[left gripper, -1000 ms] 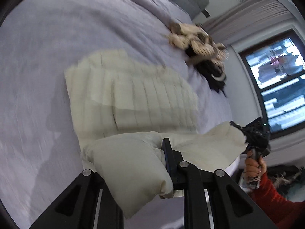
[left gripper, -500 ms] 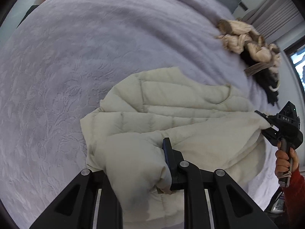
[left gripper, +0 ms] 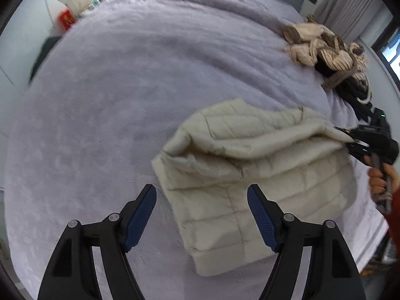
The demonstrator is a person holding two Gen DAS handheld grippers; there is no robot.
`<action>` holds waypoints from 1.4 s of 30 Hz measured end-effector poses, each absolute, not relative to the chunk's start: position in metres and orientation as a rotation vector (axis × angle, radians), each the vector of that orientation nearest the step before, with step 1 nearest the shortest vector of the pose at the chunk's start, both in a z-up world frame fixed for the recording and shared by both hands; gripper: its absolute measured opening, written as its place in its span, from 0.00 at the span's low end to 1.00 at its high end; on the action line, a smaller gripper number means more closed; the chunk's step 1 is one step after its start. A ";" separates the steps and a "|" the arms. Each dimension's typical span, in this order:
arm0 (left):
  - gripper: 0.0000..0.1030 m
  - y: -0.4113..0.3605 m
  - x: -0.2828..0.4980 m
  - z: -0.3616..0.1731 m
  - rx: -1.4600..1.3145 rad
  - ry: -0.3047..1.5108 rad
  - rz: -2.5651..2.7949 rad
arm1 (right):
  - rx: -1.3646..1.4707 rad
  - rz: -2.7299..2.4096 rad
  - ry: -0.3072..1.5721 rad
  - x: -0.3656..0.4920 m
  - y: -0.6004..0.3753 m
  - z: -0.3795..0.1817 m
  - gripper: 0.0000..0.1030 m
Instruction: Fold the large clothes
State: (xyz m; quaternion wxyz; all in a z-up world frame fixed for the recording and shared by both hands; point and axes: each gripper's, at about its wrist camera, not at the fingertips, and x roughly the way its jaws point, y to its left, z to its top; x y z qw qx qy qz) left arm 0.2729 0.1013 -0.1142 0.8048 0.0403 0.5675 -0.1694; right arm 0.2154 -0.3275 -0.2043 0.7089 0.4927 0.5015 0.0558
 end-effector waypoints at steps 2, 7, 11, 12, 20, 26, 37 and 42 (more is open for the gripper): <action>0.74 0.101 0.271 -0.111 0.070 1.188 -0.353 | 1.040 0.127 1.112 0.215 -0.325 -0.187 0.23; 0.74 0.093 0.270 -0.108 0.034 1.144 -0.385 | 0.889 0.121 1.039 0.203 -0.328 -0.138 0.78; 0.74 0.073 0.277 -0.122 0.082 1.133 -0.386 | 0.747 0.100 1.055 0.204 -0.322 -0.118 0.62; 0.74 0.068 0.279 -0.128 0.082 1.140 -0.390 | 0.690 0.101 1.070 0.205 -0.317 -0.118 0.27; 0.74 0.043 0.316 -0.195 0.115 1.147 -0.285 | 0.478 0.050 1.206 0.227 -0.298 -0.173 0.05; 0.74 0.042 0.344 -0.225 0.069 1.125 -0.240 | 0.506 -0.030 1.207 0.241 -0.317 -0.217 0.01; 0.74 0.067 0.373 -0.226 -0.019 1.130 -0.198 | 0.576 -0.062 1.152 0.246 -0.330 -0.219 0.01; 0.74 0.091 0.381 -0.211 -0.025 1.124 -0.119 | 0.611 -0.134 1.131 0.248 -0.351 -0.206 0.01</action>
